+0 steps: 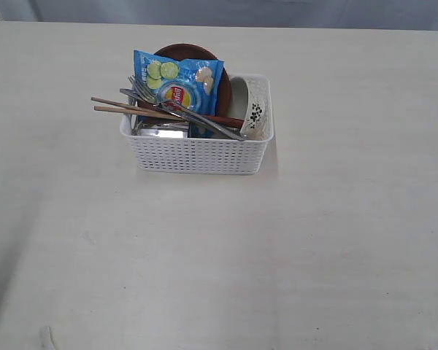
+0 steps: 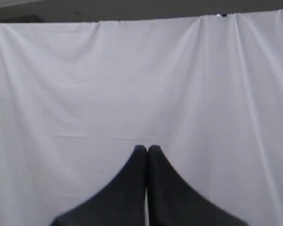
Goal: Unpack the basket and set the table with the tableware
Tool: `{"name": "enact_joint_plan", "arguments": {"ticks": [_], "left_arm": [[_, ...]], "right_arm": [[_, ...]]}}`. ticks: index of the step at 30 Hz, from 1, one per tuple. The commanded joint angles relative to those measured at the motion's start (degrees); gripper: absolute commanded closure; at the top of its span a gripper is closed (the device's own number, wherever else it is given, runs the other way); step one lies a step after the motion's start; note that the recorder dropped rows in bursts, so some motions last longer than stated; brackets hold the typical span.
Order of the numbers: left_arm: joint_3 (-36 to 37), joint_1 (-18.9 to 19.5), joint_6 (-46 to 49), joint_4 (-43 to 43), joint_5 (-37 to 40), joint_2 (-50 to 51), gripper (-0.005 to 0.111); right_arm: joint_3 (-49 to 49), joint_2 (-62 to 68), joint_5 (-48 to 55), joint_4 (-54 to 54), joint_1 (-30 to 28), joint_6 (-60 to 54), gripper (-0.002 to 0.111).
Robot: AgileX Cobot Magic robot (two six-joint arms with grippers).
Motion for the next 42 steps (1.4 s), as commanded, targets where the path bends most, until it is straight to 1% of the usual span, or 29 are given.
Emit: {"name": "enact_joint_plan", "arguments": {"ticks": [1, 4, 6, 7, 8, 9, 10, 11, 12, 13, 14, 16, 17, 19, 24, 29, 32, 33, 36, 38, 42], "left_arm": [[0.2, -0.3, 0.2, 0.0, -0.1, -0.2, 0.107], [0.2, -0.3, 0.2, 0.0, -0.1, -0.2, 0.107], [0.2, -0.3, 0.2, 0.0, -0.1, -0.2, 0.107], [0.2, -0.3, 0.2, 0.0, -0.1, -0.2, 0.107], [0.2, -0.3, 0.2, 0.0, -0.1, -0.2, 0.107], [0.2, -0.3, 0.2, 0.0, -0.1, -0.2, 0.107], [0.2, -0.3, 0.2, 0.0, -0.1, -0.2, 0.107], [0.2, -0.3, 0.2, 0.0, -0.1, -0.2, 0.107], [0.2, -0.3, 0.2, 0.0, -0.1, -0.2, 0.107], [0.2, -0.3, 0.2, 0.0, -0.1, -0.2, 0.107], [0.2, -0.3, 0.2, 0.0, -0.1, -0.2, 0.107], [0.2, -0.3, 0.2, 0.0, -0.1, -0.2, 0.107], [0.2, -0.3, 0.2, 0.0, -0.1, -0.2, 0.107], [0.2, -0.3, 0.2, 0.0, -0.1, -0.2, 0.107], [0.2, -0.3, 0.2, 0.0, -0.1, -0.2, 0.107], [0.2, -0.3, 0.2, 0.0, -0.1, -0.2, 0.107], [0.2, -0.3, 0.2, 0.0, -0.1, -0.2, 0.107], [0.2, -0.3, 0.2, 0.0, -0.1, -0.2, 0.107], [0.2, -0.3, 0.2, 0.0, -0.1, -0.2, 0.107], [0.2, -0.3, 0.2, 0.0, -0.1, -0.2, 0.107], [0.2, -0.3, 0.2, 0.0, -0.1, -0.2, 0.107]], "right_arm": [[-1.4, -0.3, -1.8, 0.0, -0.4, -1.3, 0.109], [-10.0, 1.1, 9.4, -0.2, -0.4, -1.5, 0.109], [-19.7, 9.8, 18.6, -0.2, -0.4, -1.9, 0.109], [-22.8, 13.1, 21.6, -0.2, -0.4, -2.2, 0.109], [-28.5, 19.9, 27.9, -0.2, -0.4, -4.1, 0.109], [-31.9, 24.0, 32.0, -0.2, -0.2, -5.1, 0.109], [-37.9, 32.7, 40.0, -0.2, 1.1, -6.0, 0.109], [-41.6, 37.2, 45.4, -0.2, 2.8, -6.0, 0.109], [-46.8, 44.9, 54.0, -0.2, 5.6, -6.0, 0.109], [-49.4, 50.0, 59.5, -0.2, 8.1, -6.0, 0.109], [-53.2, 56.3, 69.0, -0.2, 11.8, -6.0, 0.109], [-56.1, 63.0, 76.4, -0.2, 15.3, -6.0, 0.109], [-56.9, 65.8, 78.5, -0.2, 16.5, -6.0, 0.109], [-58.5, 70.5, 81.6, -0.2, 19.0, -6.0, 0.109], [-59.4, 76.8, 77.3, 0.4, 22.5, -6.0, 0.109], [-59.7, 78.6, 73.4, 5.0, 23.0, -6.9, 0.109], [-61.5, 79.3, 72.8, 10.2, 23.1, -13.9, 0.109], [-62.6, 80.1, 73.6, 12.1, 23.1, -16.7, 0.109], [-67.4, 82.5, 75.7, 15.6, 23.1, -18.4, 0.109], [-70.8, 84.8, 76.9, 15.7, 23.1, -18.4, 0.109], [-80.9, 91.6, 81.6, 14.7, 23.1, -20.9, 0.109]]}}
